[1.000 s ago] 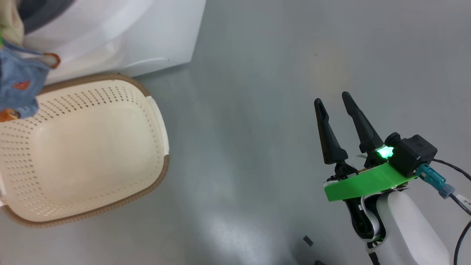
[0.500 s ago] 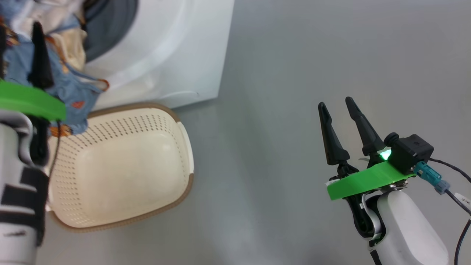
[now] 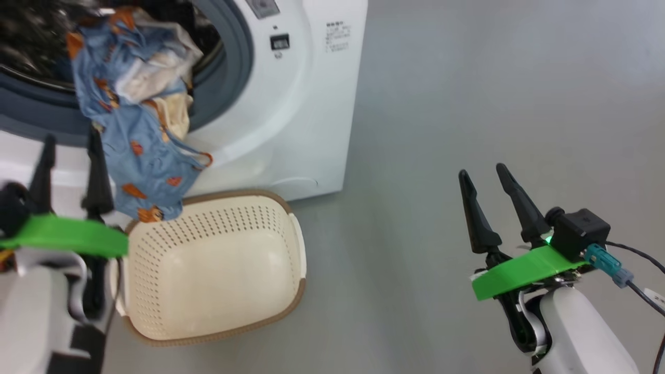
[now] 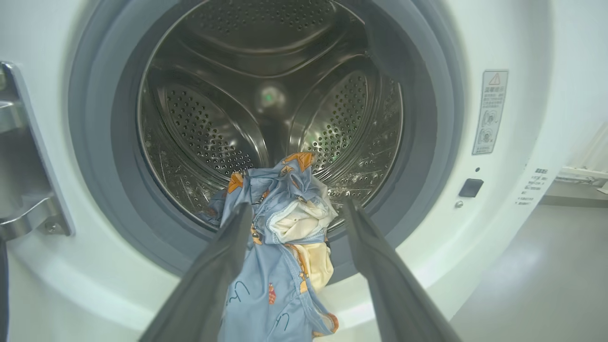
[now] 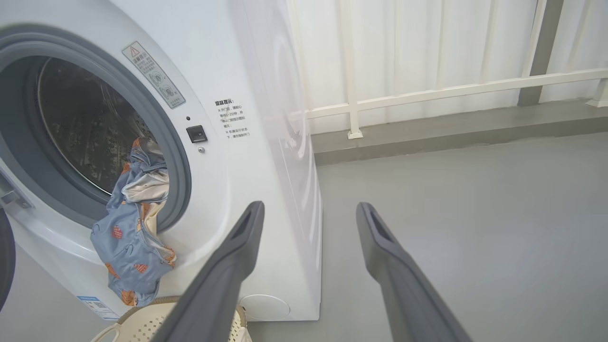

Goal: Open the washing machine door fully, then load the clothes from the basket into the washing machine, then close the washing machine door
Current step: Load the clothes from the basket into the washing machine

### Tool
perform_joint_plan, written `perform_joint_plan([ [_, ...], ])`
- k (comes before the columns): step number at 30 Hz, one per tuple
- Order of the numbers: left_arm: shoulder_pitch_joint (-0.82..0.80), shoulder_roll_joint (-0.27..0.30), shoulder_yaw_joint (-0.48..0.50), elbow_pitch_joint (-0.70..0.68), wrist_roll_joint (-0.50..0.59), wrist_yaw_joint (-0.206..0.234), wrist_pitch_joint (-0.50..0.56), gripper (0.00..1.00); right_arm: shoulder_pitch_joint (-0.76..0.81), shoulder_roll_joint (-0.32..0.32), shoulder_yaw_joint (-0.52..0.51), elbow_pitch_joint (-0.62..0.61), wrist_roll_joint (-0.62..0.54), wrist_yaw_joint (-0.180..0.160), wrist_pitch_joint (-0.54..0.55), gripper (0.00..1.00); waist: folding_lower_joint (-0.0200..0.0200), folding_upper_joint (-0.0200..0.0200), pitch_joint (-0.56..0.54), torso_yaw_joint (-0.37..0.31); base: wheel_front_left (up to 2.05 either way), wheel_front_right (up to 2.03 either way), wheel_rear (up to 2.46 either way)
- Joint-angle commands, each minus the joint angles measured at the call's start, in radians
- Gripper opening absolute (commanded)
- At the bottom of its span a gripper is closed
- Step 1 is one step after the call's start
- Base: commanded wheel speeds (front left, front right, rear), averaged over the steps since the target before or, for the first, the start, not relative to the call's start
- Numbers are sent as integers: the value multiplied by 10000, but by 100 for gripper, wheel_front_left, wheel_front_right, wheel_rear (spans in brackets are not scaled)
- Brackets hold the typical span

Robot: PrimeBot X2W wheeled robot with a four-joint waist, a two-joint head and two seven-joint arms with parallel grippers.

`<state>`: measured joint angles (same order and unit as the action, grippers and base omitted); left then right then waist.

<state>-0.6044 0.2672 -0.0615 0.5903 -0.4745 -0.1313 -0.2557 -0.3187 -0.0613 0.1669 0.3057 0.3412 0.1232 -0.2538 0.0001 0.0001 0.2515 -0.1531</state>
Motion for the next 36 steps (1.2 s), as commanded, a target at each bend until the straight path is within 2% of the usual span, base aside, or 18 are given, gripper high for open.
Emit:
perform_joint_plan([
  [1,242,257,344,-408,195,6,-60,100,87,-77,198,-174,7,75,-80,100,-1,-1,-610,354,0,0,0],
  [19,3318,-821,1502,-2029,1058,6,-60,100,621,-641,229,-245,244,75,-80,100,-1,-1,-1600,795,0,0,0],
  [28,3982,-1281,1783,-2413,1377,6,-61,100,802,-777,244,-253,232,75,-80,100,-1,-1,-1719,837,0,0,0],
  [36,4046,-1340,1729,-2539,1731,6,-61,100,800,-818,265,-219,219,75,-80,100,-1,-1,-1754,827,0,0,0],
])
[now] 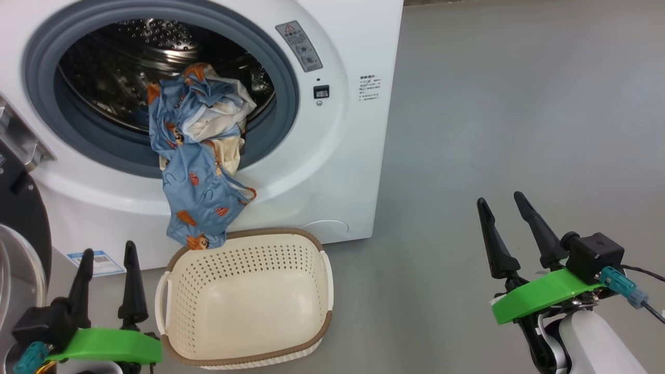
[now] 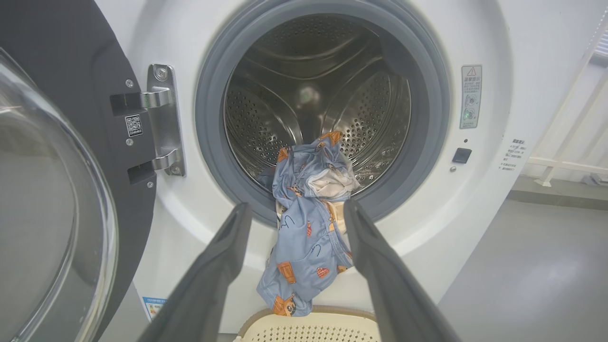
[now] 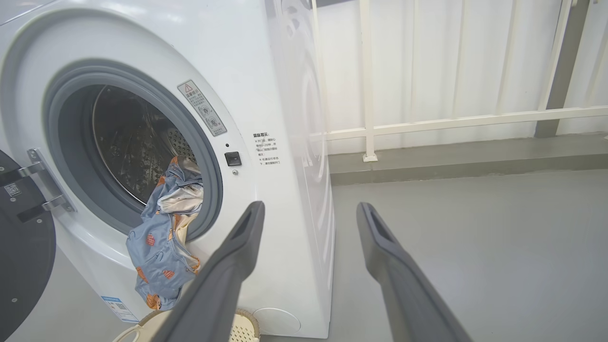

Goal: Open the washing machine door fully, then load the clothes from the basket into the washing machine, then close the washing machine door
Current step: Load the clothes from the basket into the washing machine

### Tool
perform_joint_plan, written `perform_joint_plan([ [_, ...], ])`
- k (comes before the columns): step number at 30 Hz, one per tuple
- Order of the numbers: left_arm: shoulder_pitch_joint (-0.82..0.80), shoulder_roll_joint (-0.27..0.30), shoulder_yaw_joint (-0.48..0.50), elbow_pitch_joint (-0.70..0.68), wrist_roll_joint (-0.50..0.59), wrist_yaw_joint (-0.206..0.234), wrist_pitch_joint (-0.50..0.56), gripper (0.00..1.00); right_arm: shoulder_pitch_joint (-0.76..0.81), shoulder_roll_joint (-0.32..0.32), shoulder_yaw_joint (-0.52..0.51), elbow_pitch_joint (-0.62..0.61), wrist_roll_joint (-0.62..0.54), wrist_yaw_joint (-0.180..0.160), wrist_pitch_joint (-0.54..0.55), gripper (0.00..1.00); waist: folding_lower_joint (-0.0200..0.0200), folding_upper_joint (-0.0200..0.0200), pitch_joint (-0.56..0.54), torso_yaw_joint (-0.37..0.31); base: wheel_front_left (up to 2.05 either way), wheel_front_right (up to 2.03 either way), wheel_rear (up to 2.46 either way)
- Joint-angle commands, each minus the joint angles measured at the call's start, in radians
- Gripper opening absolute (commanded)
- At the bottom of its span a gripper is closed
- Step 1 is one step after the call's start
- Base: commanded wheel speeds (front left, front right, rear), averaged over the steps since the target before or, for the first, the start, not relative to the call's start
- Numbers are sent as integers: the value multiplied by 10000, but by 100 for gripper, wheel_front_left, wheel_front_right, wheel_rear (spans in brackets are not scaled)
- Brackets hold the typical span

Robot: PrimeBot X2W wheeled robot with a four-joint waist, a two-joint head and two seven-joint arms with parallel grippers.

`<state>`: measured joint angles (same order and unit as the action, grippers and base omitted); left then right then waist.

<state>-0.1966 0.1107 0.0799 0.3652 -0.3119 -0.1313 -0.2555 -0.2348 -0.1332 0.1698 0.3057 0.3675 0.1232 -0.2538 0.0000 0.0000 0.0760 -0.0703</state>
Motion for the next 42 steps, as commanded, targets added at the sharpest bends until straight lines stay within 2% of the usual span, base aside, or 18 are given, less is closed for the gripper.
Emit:
perform_joint_plan([
  [1,-27,218,320,-306,133,6,-62,100,-38,-100,239,-219,-51,75,-80,100,0,0,4,-5,0,0,0],
  [28,-163,288,159,-213,426,6,-63,100,-180,5,318,-135,-188,75,-80,100,0,0,359,-105,0,0,0],
  [42,-1807,1037,-849,1865,-467,6,-63,100,-517,413,160,-423,-571,75,-80,100,0,0,1811,-509,0,0,0],
])
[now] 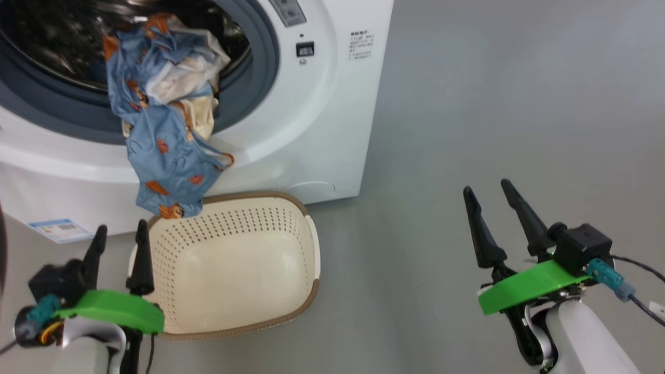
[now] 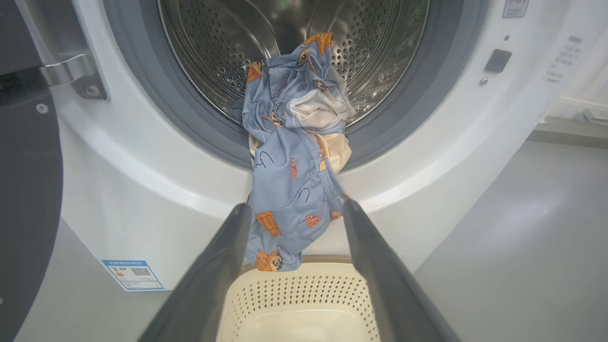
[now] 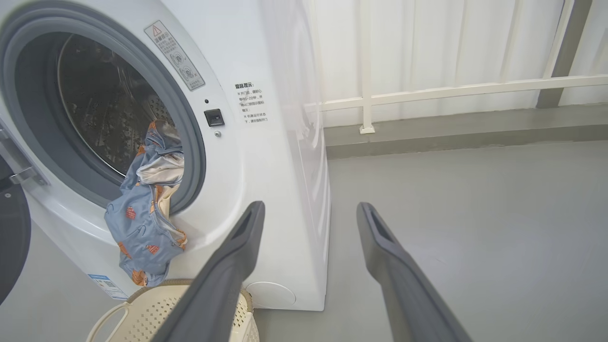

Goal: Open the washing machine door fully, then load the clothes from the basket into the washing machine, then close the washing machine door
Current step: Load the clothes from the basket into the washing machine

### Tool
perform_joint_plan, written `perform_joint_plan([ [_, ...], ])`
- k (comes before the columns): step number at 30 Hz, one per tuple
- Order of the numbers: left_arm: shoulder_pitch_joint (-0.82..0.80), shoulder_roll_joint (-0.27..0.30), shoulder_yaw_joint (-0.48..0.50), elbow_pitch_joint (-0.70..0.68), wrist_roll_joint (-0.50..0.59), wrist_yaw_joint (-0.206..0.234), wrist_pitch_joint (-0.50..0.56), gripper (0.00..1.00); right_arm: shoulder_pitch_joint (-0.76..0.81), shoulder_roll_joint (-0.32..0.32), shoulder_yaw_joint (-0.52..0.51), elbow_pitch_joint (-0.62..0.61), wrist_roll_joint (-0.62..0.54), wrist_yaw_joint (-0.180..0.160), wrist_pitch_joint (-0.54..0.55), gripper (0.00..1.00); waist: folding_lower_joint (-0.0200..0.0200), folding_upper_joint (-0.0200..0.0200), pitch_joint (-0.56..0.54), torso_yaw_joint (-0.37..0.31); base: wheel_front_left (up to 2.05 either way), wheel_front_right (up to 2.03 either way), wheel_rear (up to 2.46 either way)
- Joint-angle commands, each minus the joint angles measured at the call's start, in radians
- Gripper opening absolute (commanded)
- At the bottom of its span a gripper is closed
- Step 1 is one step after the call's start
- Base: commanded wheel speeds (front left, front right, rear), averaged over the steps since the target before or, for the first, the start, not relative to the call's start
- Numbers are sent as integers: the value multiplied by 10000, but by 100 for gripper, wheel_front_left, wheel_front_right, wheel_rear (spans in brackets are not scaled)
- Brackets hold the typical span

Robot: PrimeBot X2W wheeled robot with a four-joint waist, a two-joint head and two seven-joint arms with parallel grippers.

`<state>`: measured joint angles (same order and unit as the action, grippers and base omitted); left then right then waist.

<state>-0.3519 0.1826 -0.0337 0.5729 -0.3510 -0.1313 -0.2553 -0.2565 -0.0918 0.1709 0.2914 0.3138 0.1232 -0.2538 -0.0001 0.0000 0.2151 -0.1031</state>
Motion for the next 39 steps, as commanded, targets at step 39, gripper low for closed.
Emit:
perform_joint_plan([
  [39,-7281,2915,-1885,5774,-2043,391,-60,100,-943,414,387,-1656,-101,75,-80,100,1,0,4502,-1707,0,0,0],
])
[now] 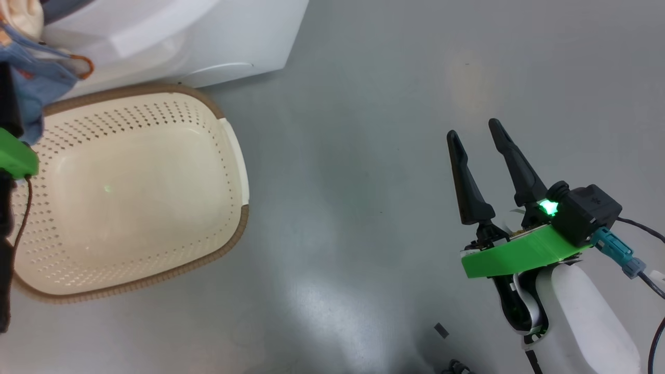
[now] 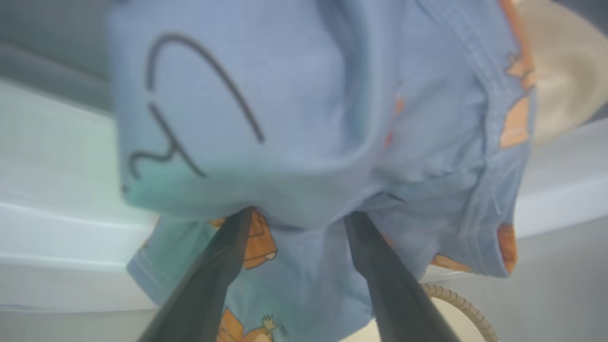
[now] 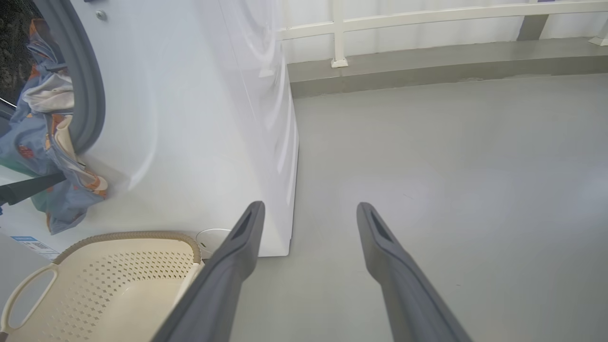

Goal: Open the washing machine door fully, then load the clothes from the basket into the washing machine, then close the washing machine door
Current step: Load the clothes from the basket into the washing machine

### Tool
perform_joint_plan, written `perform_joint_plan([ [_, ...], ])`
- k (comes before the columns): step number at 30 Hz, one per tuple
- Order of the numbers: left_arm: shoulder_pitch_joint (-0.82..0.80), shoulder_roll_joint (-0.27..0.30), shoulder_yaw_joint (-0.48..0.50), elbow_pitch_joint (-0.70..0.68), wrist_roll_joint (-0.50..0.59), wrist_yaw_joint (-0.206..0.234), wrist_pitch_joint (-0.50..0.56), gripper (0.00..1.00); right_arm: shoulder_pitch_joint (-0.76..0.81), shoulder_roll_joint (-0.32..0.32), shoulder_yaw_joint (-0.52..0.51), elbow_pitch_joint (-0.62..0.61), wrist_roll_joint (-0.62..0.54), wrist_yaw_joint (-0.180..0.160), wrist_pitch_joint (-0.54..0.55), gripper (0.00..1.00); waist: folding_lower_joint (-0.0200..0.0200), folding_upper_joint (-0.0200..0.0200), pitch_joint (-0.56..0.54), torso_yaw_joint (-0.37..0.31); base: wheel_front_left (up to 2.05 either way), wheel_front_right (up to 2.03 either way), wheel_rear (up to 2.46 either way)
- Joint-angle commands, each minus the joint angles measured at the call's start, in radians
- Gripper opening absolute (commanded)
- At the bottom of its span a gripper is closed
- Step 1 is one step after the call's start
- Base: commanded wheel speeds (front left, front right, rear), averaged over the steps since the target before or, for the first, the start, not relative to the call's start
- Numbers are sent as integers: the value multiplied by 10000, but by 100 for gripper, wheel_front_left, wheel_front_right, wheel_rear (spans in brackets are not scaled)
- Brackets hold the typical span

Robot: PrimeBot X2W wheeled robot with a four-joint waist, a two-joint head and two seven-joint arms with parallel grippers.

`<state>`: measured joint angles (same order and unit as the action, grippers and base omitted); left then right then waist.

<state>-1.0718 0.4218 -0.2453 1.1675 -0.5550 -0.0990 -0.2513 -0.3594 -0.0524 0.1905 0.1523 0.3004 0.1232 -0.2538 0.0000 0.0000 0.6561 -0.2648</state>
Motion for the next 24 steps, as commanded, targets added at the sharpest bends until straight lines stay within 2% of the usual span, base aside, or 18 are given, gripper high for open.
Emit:
perform_joint_plan([
  [1,-102,530,279,-214,19,88,-101,100,91,21,192,-280,41,75,-80,100,0,0,102,-102,0,0,0],
  [6,-154,508,494,-410,75,69,-103,100,70,21,166,-272,64,75,-80,100,0,0,120,-105,0,0,0],
  [7,-158,492,542,-448,94,61,-103,65,51,21,158,-257,69,75,-80,100,0,0,115,-98,0,0,0],
  [10,-154,450,668,-543,169,32,-103,0,-21,22,147,-181,80,75,-80,100,0,0,66,-60,0,0,0],
  [19,482,128,777,-714,385,-202,-104,0,-82,22,143,13,87,75,-80,100,0,0,-347,209,0,0,0],
  [24,1155,81,810,-1685,670,-293,-104,0,-86,22,132,133,103,75,-80,100,0,0,-598,347,0,0,0],
])
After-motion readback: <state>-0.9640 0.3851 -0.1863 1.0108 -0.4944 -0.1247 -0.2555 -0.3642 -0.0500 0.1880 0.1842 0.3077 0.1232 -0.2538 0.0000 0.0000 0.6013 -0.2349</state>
